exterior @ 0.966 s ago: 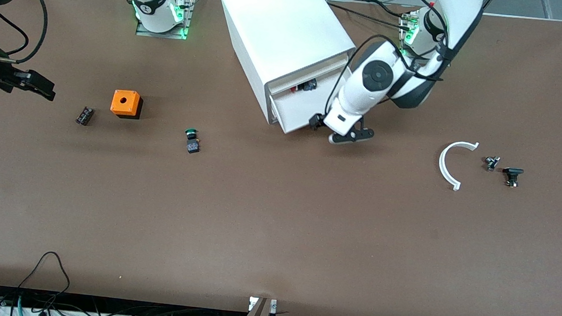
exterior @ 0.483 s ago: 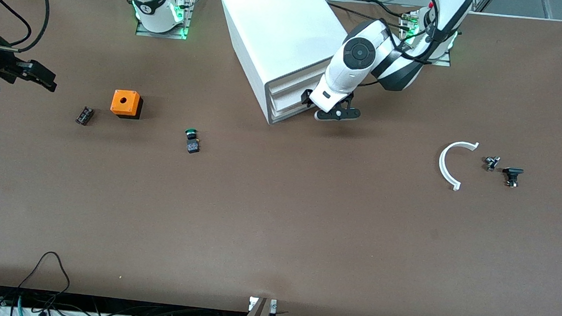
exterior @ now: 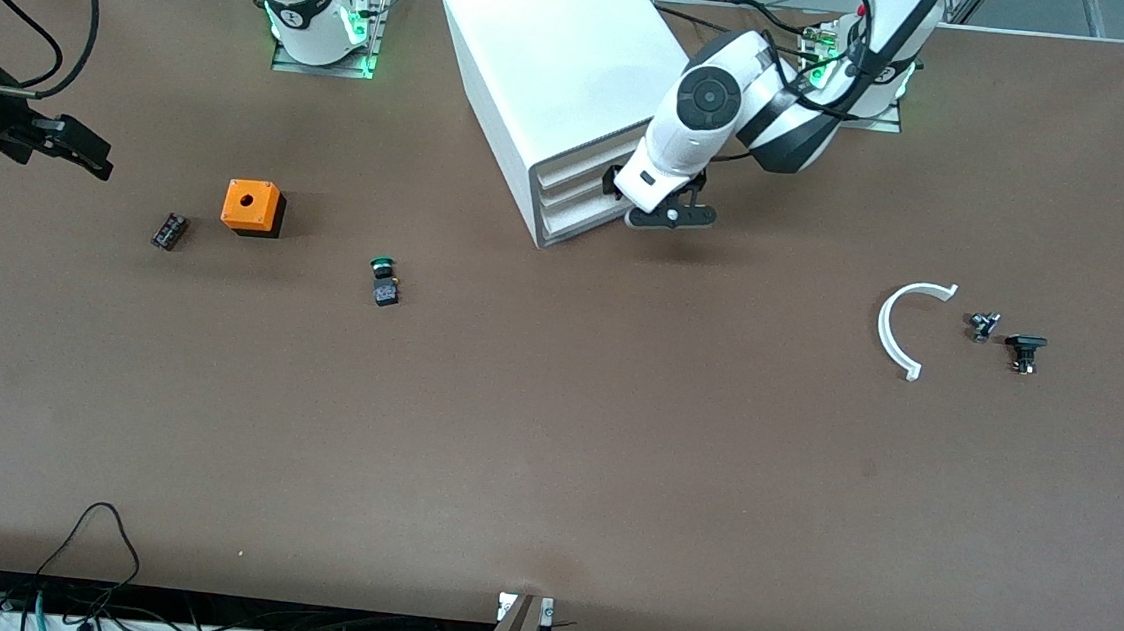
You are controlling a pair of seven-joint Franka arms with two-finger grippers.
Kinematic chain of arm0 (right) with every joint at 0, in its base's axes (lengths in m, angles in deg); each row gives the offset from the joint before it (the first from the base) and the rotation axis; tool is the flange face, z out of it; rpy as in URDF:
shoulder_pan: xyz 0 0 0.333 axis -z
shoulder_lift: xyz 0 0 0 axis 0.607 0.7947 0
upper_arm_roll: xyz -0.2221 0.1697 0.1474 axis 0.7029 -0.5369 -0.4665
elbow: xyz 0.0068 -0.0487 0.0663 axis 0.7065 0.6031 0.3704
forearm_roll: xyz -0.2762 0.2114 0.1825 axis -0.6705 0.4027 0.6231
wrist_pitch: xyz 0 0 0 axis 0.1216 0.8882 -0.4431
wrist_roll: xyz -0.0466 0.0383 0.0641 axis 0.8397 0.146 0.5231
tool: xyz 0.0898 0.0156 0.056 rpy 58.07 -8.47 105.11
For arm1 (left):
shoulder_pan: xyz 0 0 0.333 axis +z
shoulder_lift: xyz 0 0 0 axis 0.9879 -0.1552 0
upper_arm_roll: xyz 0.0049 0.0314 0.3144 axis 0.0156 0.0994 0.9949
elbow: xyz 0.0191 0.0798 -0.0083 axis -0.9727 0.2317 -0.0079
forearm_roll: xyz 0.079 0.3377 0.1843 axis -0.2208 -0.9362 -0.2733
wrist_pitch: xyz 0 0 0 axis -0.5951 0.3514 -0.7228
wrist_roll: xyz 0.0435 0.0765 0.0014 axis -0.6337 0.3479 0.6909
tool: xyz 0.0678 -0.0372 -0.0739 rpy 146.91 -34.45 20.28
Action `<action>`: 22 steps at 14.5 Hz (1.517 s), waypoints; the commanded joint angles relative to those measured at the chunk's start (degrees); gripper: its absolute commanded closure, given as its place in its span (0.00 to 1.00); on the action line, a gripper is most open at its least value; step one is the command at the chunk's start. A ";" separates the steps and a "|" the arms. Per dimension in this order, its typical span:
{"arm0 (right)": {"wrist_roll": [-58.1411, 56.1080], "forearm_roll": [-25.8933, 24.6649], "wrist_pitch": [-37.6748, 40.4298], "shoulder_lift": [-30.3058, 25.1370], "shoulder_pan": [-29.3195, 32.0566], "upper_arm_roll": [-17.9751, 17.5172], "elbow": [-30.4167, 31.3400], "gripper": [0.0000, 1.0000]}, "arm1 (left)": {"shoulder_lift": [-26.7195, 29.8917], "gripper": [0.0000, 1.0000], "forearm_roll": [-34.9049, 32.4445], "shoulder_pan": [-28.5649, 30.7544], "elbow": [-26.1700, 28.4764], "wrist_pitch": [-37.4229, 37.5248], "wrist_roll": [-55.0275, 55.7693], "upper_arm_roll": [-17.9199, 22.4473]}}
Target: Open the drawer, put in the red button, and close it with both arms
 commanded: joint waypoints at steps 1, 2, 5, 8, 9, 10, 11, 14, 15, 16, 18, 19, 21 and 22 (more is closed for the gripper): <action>-1.55 1.21 -0.70 -1.13 0.14 0.07 1.07 0.00 | 2.89 0.00 0.77 5.68 -0.38 0.37 -0.74 0.52; -2.24 1.21 -0.79 -1.04 0.06 0.07 0.99 0.00 | 3.85 0.00 0.68 7.27 -1.43 0.63 -0.74 1.31; -3.22 1.21 -0.70 -1.04 0.06 0.07 0.98 0.00 | 6.84 0.00 0.59 8.87 -5.47 4.82 -1.09 7.01; -3.22 1.30 -0.61 -1.04 0.06 0.07 0.81 0.00 | 9.47 0.00 0.59 8.96 -12.85 16.59 -13.61 13.06; -3.22 1.30 -0.27 -0.86 0.06 0.07 0.37 0.00 | 10.70 0.00 0.59 8.96 -13.82 18.80 -18.53 15.88; -3.22 1.30 -0.26 -0.86 0.06 0.07 0.37 0.00 | 12.28 0.00 0.59 8.87 -14.62 21.26 -24.06 19.21; -3.22 1.39 -0.26 -0.78 0.06 0.07 0.37 0.00 | 13.95 0.00 0.59 8.87 -15.49 24.33 -29.60 22.20; -3.22 1.47 -0.17 -0.69 0.06 0.07 0.11 0.00 | 16.86 0.00 -0.36 8.87 -20.06 33.65 -41.32 28.37; -3.22 1.47 -0.26 -0.69 0.06 0.07 0.02 0.00 | 17.74 0.00 -2.55 8.87 -20.86 34.90 -44.13 29.78; -3.22 1.47 -0.26 -0.69 0.06 0.07 0.02 0.00 | 18.62 0.00 -4.40 8.87 -21.04 35.95 -47.29 30.14; -3.22 1.47 -0.26 -0.69 0.06 0.07 0.02 0.00 | 20.63 0.00 -6.87 8.87 -21.13 38.15 -50.74 30.93; -3.22 1.47 -0.17 -0.69 0.06 0.07 0.02 0.00 | 21.43 0.00 -7.14 8.87 -21.65 39.38 -51.01 30.93; -3.22 1.47 -0.17 -0.69 0.06 0.07 0.02 0.00 | 21.35 0.00 -7.14 8.96 -24.98 43.94 -51.10 31.02; -3.22 1.47 -0.17 -0.69 0.06 0.07 0.02 0.00 | 21.17 0.00 -7.14 8.96 -26.30 45.44 -51.19 31.11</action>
